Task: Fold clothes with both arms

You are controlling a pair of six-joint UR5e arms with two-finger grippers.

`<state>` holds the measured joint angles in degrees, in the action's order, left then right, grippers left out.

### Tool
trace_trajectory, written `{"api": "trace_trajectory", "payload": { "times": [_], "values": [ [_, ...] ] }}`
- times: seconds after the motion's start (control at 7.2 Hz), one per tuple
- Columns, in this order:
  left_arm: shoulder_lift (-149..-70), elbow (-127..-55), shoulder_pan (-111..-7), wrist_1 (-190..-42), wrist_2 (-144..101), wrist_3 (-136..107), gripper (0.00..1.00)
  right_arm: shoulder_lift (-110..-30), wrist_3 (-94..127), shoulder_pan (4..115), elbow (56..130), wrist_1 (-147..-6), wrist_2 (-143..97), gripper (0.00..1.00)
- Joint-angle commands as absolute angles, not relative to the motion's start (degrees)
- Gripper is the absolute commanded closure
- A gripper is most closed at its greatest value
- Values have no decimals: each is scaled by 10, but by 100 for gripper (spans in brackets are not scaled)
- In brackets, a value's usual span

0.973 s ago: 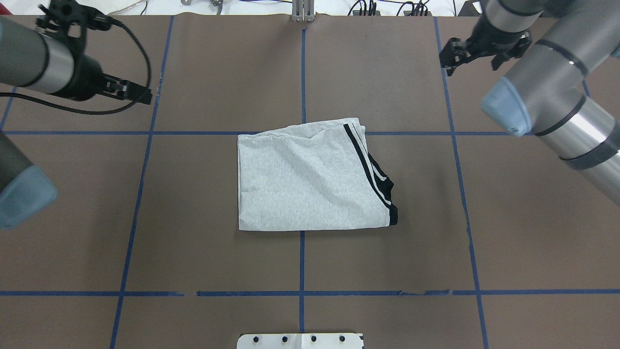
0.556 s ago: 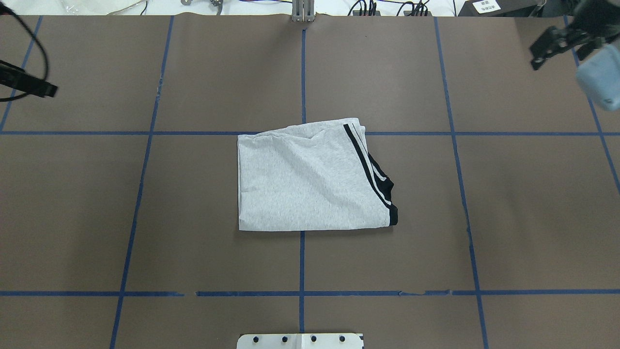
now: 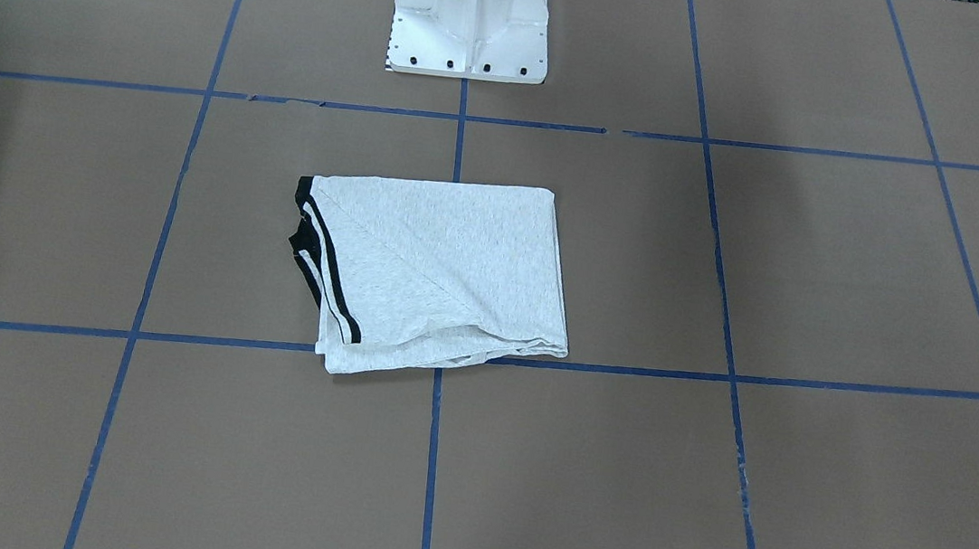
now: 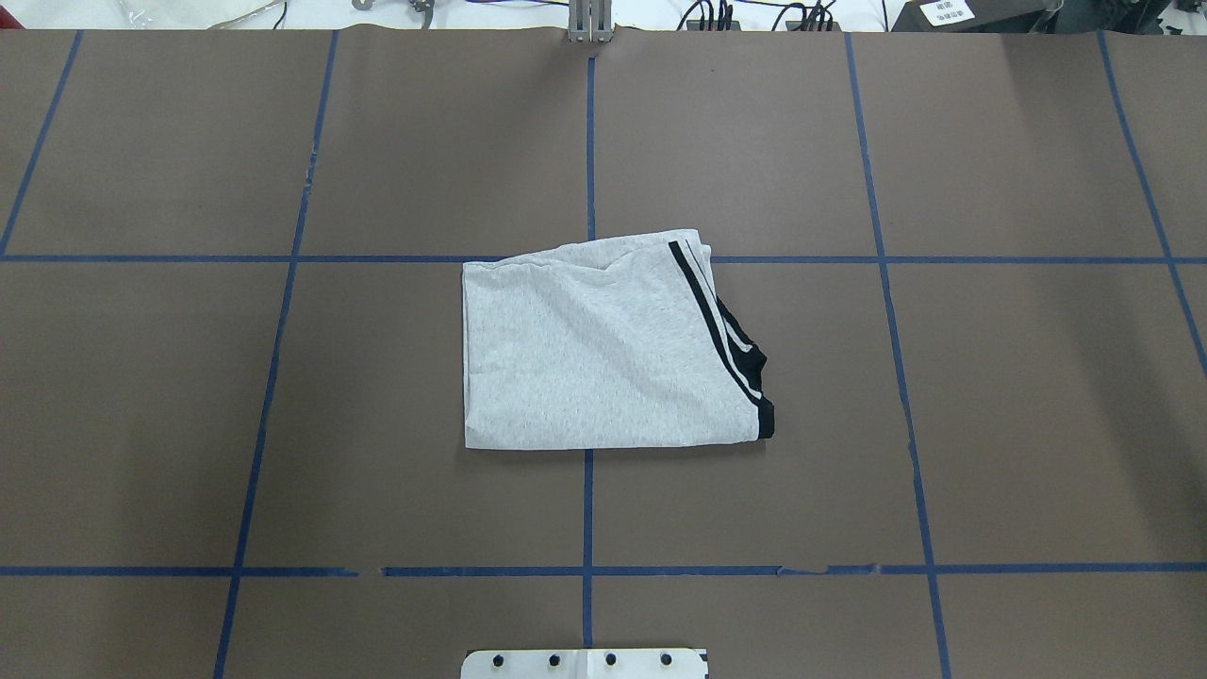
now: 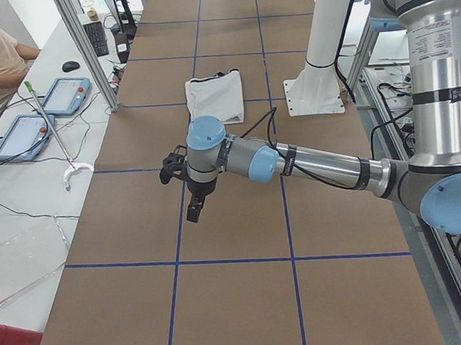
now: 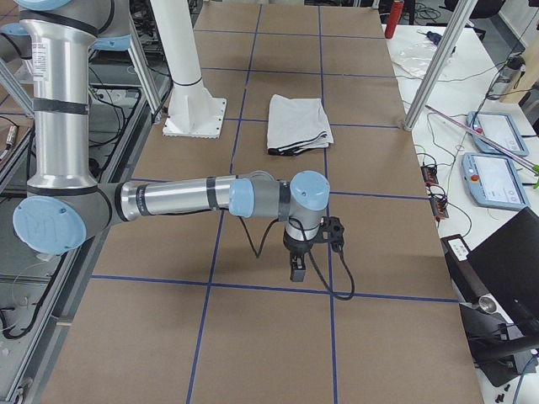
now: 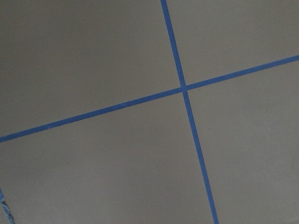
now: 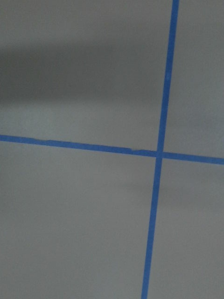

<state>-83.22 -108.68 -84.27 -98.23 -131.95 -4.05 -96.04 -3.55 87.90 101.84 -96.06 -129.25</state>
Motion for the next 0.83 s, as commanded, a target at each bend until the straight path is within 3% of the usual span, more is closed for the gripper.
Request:
{"api": "trace_trajectory", "payload": {
  "times": [0.0, 0.69],
  "values": [
    [-801, -1086, -850, -982, -1338, -39, 0, -1001, -32, 884, 1021, -904, -1295, 0],
    [-785, -1078, -853, -971, -1336, -38, 0, -992, -30, 884, 1026, -910, -1300, 0]
  ]
}}
